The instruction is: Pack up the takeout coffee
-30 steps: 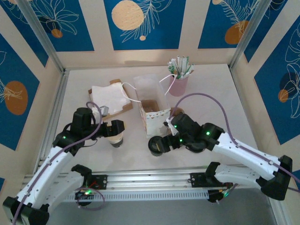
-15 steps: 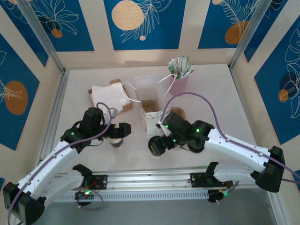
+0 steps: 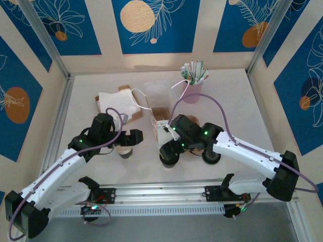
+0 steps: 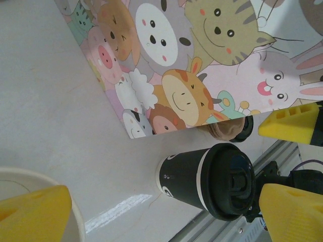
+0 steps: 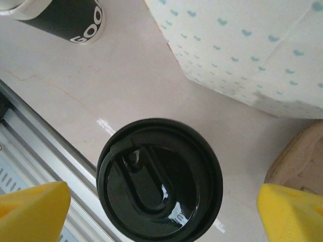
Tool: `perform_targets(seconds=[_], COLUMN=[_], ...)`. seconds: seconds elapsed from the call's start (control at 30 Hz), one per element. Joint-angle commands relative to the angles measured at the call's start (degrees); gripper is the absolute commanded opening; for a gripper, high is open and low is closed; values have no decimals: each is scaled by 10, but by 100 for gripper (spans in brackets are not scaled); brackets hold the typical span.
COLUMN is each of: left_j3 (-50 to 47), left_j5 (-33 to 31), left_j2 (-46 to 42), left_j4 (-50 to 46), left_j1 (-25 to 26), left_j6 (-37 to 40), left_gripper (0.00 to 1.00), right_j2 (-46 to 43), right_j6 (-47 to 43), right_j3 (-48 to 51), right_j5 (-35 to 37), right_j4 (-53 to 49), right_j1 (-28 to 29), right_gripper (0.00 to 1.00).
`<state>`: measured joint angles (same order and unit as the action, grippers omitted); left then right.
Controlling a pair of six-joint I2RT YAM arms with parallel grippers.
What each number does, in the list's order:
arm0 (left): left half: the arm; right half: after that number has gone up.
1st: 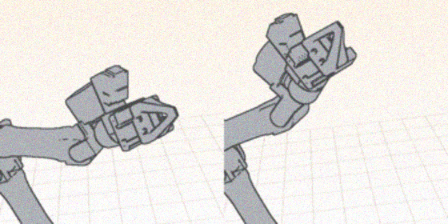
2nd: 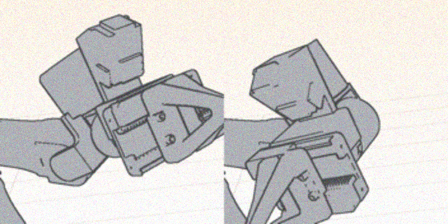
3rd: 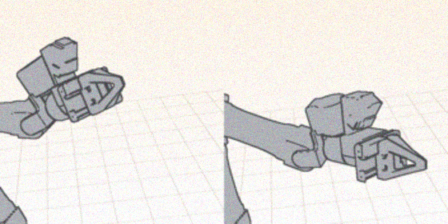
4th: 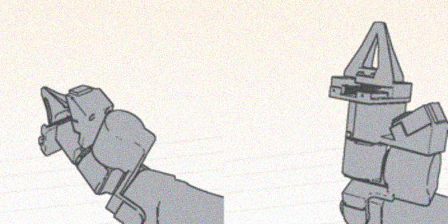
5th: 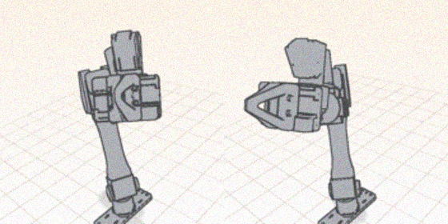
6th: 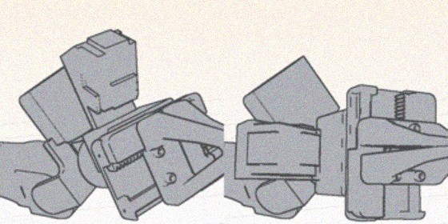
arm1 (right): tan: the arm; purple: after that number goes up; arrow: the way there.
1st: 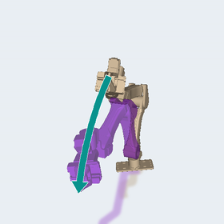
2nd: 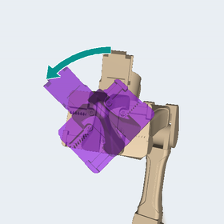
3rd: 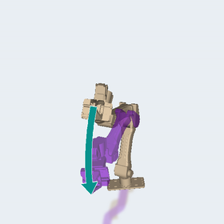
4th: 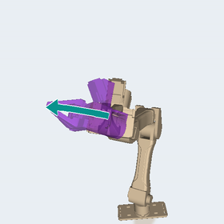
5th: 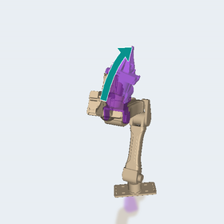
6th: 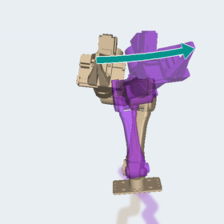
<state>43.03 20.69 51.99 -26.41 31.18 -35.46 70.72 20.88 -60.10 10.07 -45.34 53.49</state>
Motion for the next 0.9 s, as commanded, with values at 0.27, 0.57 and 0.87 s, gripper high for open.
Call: perform_targets(seconds=[0.27,0.57,0.87], left_j3=[18,35,37], left_j5=[-13,-12,-20], left_j2=[3,22,6], left_j4=[12,15,2], left_j1=[7,7,9], left_j6=[16,22,18], left_gripper=[96,96,96], right_j2=[49,104,82], right_j6=[-23,-53,-57], right_j3=[-36,-75,-72], right_j5=[-6,8,-13], right_j4=[68,103,64], right_j1=[-36,-40,-30], right_gripper=[89,88,90])
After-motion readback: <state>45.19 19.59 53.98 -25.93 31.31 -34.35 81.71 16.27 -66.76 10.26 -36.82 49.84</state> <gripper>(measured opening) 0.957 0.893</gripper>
